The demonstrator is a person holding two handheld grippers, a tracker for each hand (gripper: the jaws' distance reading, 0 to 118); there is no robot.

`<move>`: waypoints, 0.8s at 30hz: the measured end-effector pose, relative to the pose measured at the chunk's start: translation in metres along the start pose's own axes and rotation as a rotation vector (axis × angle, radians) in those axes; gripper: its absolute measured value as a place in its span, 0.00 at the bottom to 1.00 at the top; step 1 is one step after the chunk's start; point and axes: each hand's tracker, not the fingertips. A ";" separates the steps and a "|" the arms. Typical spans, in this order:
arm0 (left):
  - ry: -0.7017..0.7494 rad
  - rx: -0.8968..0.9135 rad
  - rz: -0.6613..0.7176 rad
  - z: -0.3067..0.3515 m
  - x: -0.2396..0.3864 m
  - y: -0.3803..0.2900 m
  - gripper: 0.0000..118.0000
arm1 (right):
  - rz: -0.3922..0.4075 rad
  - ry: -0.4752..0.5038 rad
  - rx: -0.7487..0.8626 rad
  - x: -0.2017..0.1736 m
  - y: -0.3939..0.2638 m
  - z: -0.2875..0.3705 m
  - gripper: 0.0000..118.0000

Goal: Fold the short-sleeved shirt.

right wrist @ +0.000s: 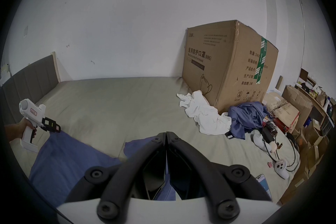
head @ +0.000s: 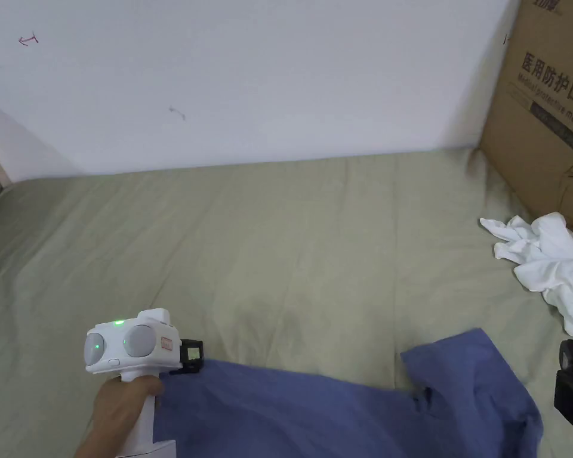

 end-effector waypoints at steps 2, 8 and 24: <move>0.018 -0.050 -0.053 -0.008 0.006 -0.007 0.28 | 0.001 -0.002 -0.013 0.001 -0.003 -0.008 0.00; 0.010 0.019 -0.074 0.004 0.016 -0.012 0.00 | -0.016 0.012 -0.110 0.008 -0.014 -0.039 0.00; -0.072 0.223 -0.122 0.112 0.017 -0.031 0.00 | -0.021 -0.006 -0.660 0.013 -0.069 -0.172 0.68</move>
